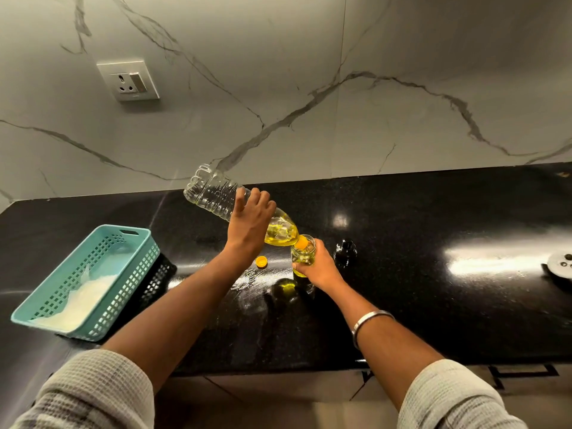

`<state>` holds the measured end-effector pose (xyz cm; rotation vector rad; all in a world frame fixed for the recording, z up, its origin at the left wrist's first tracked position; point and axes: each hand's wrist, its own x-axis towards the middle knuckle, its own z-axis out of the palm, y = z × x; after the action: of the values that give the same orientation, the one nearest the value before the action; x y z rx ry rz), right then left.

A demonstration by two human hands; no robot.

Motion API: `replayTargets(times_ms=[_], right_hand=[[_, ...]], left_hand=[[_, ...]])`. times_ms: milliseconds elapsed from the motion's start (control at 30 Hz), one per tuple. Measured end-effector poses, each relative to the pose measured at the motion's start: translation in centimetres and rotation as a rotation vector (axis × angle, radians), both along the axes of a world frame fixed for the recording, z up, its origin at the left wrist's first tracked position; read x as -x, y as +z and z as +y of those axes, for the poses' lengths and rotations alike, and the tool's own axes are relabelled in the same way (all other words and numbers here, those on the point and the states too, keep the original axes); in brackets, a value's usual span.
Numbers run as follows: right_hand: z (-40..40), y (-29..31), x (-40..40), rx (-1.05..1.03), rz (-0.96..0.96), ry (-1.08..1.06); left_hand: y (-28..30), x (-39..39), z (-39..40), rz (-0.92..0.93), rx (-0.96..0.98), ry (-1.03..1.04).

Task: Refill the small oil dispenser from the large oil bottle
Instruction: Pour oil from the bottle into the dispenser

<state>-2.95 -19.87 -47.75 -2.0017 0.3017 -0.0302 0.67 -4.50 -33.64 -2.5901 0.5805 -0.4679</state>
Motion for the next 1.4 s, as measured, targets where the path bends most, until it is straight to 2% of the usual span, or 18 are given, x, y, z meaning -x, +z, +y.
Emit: replayTargets(times_ms=[1400], right_hand=[[-0.05, 0.04, -0.09, -0.014, 0.041, -0.004]], left_hand=[[0.02, 0.01, -0.19, -0.001, 0.004, -0.001]])
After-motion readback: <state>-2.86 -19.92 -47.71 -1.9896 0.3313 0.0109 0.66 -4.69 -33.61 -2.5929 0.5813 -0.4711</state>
